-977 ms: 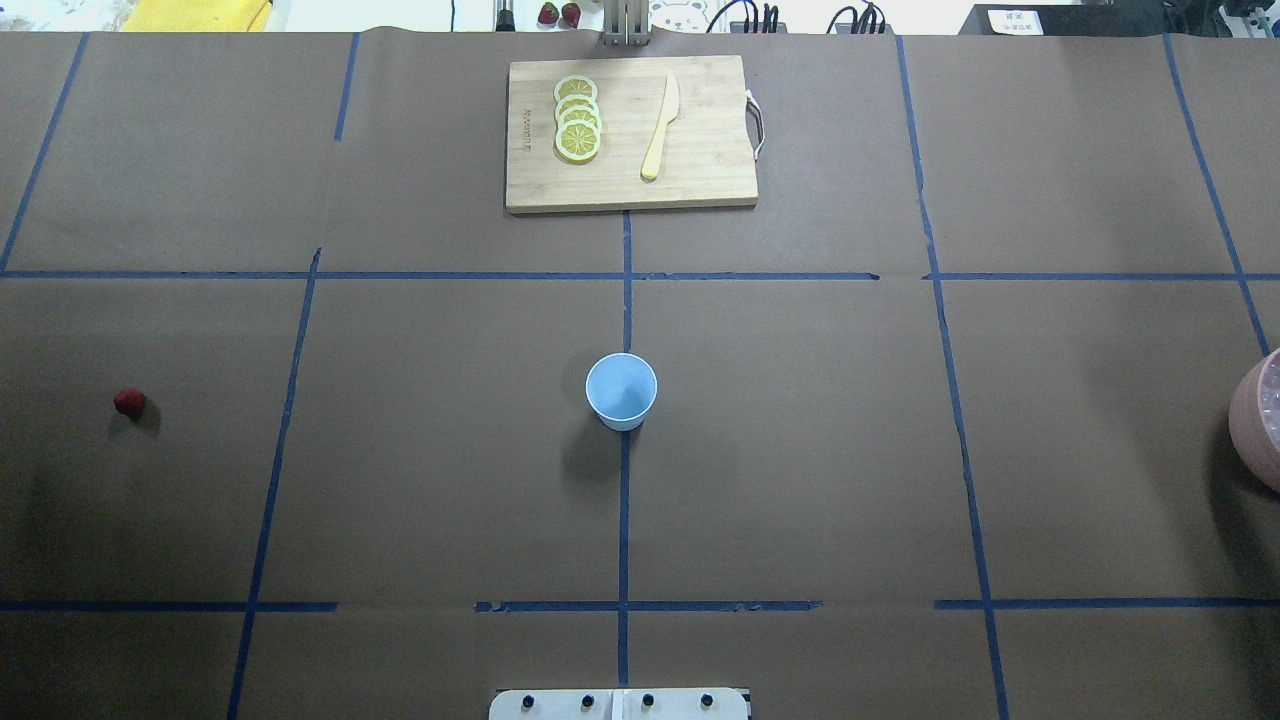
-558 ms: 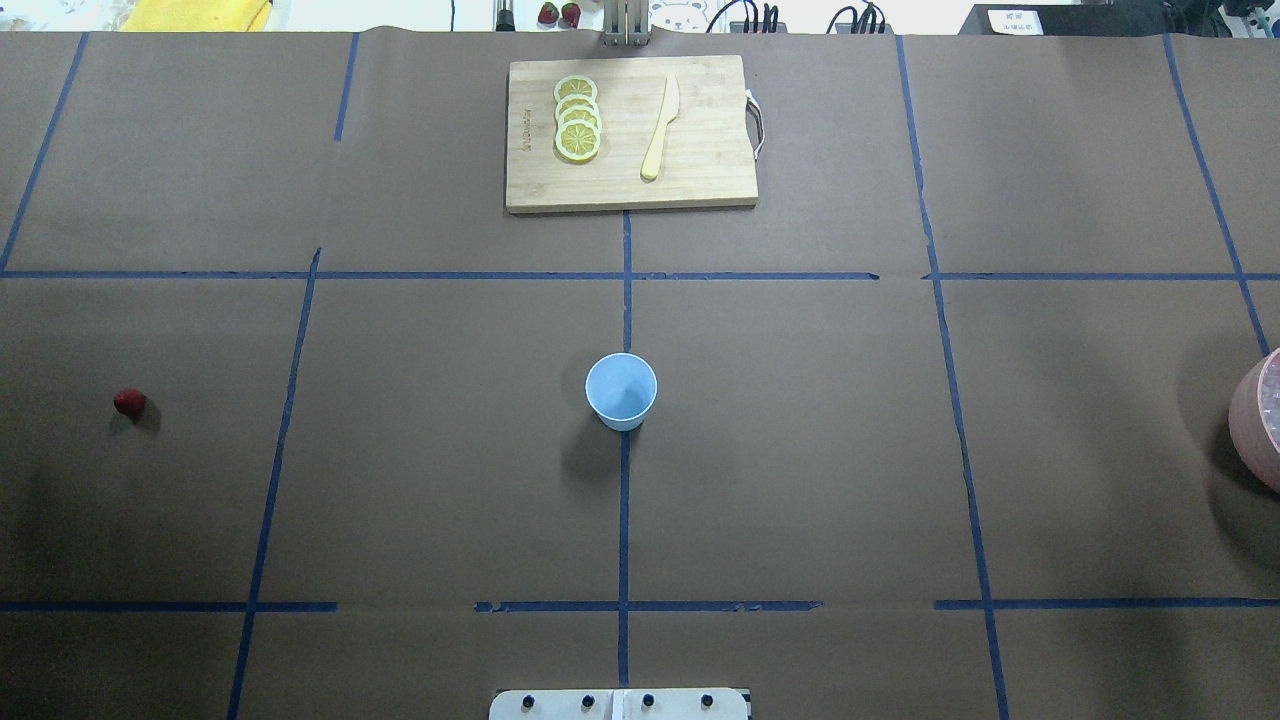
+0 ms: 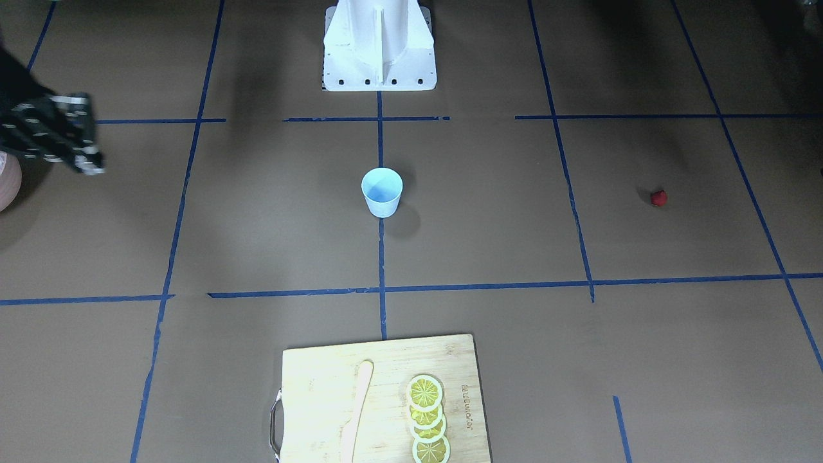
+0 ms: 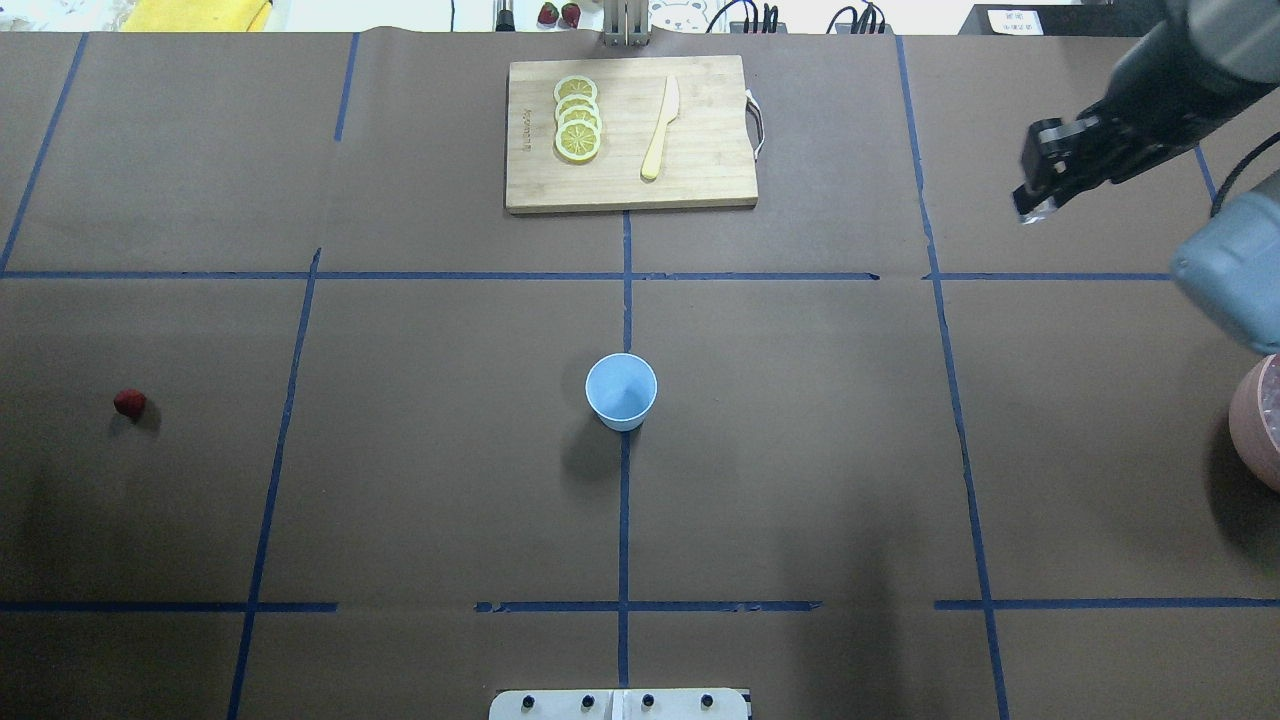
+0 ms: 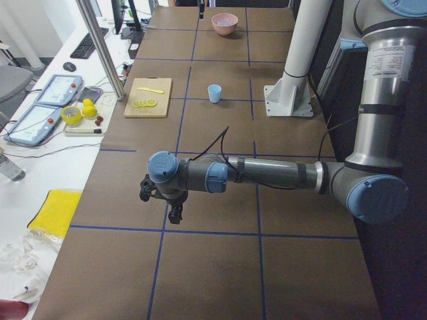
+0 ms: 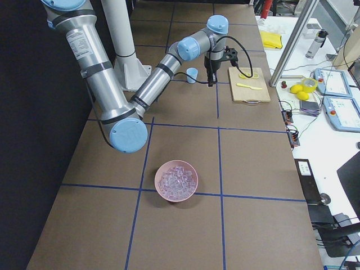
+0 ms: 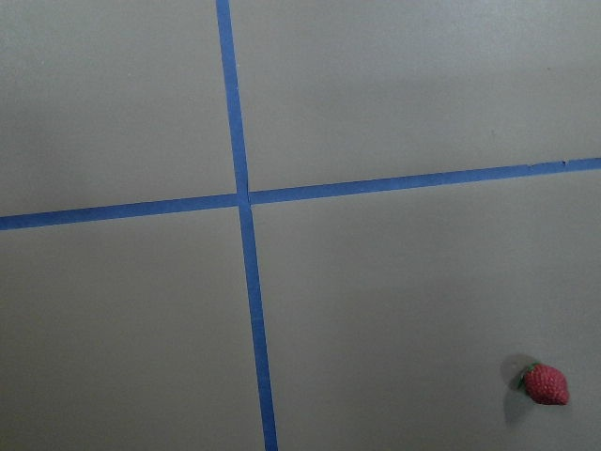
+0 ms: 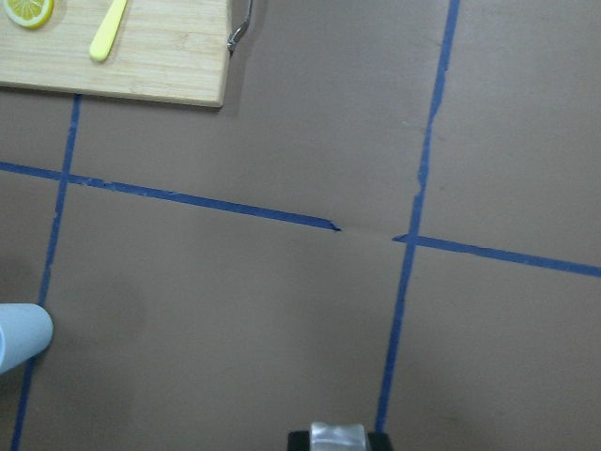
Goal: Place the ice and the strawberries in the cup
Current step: 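Carry an ice cube in the right gripper toward the light-blue cup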
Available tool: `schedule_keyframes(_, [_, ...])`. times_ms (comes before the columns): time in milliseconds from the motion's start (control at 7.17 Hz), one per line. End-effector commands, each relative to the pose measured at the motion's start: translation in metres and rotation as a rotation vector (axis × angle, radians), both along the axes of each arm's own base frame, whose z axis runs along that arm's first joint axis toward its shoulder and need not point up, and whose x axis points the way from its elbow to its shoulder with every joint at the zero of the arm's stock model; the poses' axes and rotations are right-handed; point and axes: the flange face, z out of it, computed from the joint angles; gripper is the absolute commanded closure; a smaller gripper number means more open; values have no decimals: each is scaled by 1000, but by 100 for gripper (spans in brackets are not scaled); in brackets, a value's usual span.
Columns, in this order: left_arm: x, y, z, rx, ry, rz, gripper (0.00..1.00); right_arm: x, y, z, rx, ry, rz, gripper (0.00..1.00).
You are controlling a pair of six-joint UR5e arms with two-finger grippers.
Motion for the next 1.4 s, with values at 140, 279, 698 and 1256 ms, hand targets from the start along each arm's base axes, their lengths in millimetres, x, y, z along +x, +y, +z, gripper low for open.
schedule_keyframes(140, [0,-1,-4,6,-7,-1,0,-139,36,-68,-48,44,35,100])
schedule_keyframes(279, [-1,-2,-5,11,-10,-1,0,-172,41,-85,-58,50,42,100])
schedule_keyframes(698, [0,-2,-7,15,-11,-1,0,-257,45,-129,-61,93,55,100])
schedule_keyframes(1256, [-1,-1,-6,12,-11,-3,0,-348,43,-134,-69,104,79,100])
